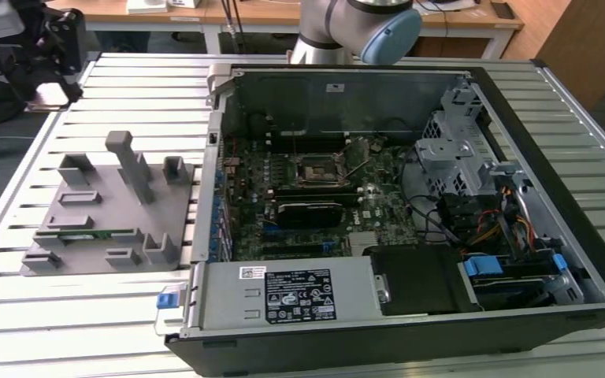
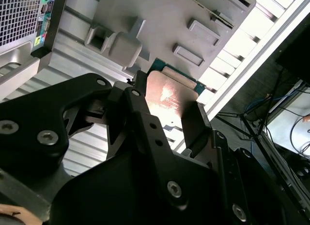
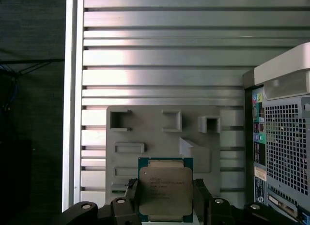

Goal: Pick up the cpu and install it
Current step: 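Pick up the cpu and move it towards the insertion slot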

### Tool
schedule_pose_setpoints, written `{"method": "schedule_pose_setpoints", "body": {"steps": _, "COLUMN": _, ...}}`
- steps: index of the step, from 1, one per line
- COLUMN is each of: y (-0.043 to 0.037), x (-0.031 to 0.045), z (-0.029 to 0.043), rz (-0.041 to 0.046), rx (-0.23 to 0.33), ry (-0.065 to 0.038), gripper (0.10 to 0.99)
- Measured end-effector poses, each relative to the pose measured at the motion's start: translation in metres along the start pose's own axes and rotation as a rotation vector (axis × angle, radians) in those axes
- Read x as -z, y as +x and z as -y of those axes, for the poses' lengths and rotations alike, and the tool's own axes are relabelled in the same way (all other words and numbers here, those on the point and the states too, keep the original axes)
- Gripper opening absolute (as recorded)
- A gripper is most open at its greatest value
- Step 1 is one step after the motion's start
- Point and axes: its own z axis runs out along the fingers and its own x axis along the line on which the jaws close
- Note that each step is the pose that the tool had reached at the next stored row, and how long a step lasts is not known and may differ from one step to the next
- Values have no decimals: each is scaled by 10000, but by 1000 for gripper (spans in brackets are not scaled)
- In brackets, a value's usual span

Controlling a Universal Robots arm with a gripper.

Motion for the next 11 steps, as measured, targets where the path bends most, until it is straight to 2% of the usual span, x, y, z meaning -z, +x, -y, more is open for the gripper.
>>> {"method": "schedule_pose_setpoints", "body": {"steps": 11, "y": -65, "x": 1, "z": -2, "rz": 0, "rx": 0, "ry": 0, "gripper": 533}}
